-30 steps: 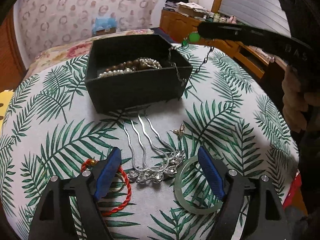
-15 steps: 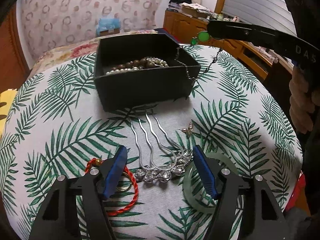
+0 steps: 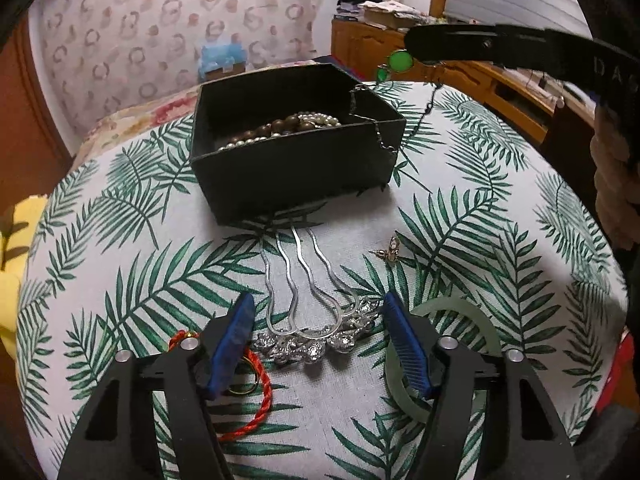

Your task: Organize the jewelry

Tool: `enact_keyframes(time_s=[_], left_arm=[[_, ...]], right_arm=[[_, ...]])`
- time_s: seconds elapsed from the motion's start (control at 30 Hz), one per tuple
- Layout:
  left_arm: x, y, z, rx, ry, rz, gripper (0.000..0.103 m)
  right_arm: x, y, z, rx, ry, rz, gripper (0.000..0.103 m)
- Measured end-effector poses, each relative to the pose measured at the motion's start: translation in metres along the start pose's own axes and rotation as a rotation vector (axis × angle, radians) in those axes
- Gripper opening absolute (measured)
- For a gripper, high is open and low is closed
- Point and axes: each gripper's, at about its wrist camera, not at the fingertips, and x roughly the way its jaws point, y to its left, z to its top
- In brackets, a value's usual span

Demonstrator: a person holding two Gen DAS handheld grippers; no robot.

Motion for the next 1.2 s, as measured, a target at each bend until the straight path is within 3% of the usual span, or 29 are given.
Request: enact_keyframes(time_s=[0.23, 0.53, 0.9, 1.2], left_arm=[[-0.010, 0.003, -0.006, 0.003, -0.014, -0.032, 0.053], [-0.048, 0.003, -0.002, -0.023, -0.103, -0.097, 0.053], [-0.071, 0.026, 0.050, -0.030, -0.222, -0.069, 0.053], [-0.036, 0.041, 0.092, -0.024, -0.213, -0.070, 0.053]], right_arm=[[0.001, 0.000, -0.001, 0.000, 0.000, -0.001, 0.005], [0.000, 0.000, 0.012, -0.021, -0.013, -0.002, 0.005], [0.020, -0.017, 0.041, -0.014, -0.017, 0.001, 0.006], [0.031, -0.039, 0.029, 0.060, 0.005, -0.003, 0.008]])
